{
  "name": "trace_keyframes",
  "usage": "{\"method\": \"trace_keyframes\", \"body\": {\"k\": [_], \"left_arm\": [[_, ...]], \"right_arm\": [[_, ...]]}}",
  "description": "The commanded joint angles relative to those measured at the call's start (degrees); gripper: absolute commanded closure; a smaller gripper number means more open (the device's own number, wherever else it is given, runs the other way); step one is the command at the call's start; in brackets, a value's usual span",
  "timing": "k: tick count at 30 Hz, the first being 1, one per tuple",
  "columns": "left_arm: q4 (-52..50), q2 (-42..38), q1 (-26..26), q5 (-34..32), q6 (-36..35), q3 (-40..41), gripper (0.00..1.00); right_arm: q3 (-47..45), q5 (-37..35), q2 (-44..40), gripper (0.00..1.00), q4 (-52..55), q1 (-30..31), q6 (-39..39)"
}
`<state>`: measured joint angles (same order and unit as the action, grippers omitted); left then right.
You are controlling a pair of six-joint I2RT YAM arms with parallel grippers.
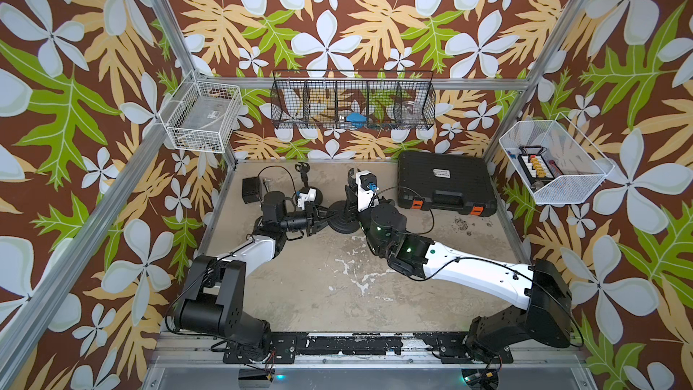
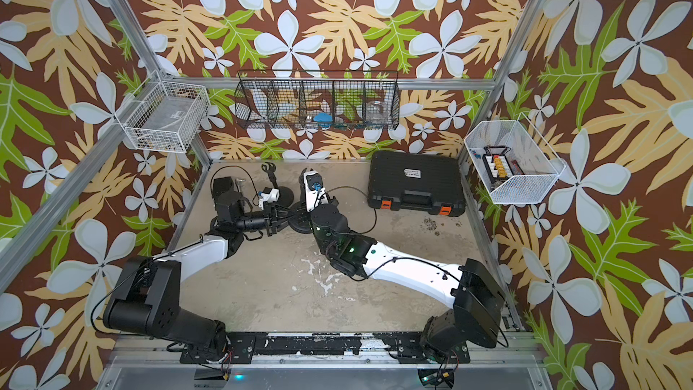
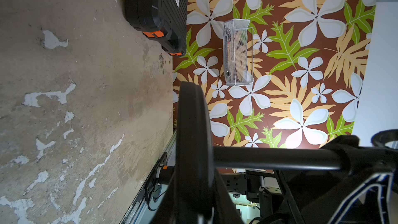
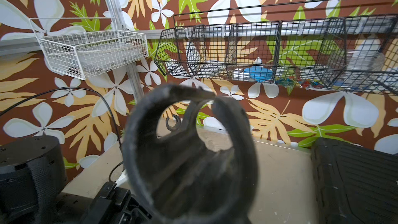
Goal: Assemble a microphone stand
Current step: Screw the microphone stand pole into the microphone stand base.
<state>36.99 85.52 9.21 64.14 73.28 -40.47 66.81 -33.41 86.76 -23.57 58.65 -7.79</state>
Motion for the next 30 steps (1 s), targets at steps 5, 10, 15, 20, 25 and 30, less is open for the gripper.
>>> {"method": "trace_keyframes", "body": {"k": [5, 10, 15, 20, 25, 30], "left_arm": [[2.91, -0.39, -1.05, 0.15, -0.41, 0.25, 1.00], [2.91, -0.70, -1.19, 0.17, -0.25, 0.80, 1.00], [2.91, -1.09, -1.15, 0.36, -0.38, 1.31, 1.00], [3.00, -1.67, -1.13, 0.63, -0.47, 2.13, 1.00], [3.09, -1.67, -1.17, 0.96, -0.52, 2.15, 1.00], [3.09, -1.92, -1.13, 1.03, -0.56, 2.15, 1.00]], "right_arm": [[-5.88, 32.30, -7.43, 0.09, 1.82, -8.54, 1.44], [-13.15, 61.83, -13.02, 0.12, -5.83, -20.46, 0.46], [-11.27, 71.91, -13.43, 0.21, -0.98, -24.34, 8.62], [-8.20, 77.42, -10.59, 0.25, -0.08, -26.78, 10.10], [-3.50, 79.65, -6.27, 0.27, 2.98, -27.10, 11.38], [-1.14, 81.39, -2.83, 0.28, 2.20, -27.11, 9.66]]}}
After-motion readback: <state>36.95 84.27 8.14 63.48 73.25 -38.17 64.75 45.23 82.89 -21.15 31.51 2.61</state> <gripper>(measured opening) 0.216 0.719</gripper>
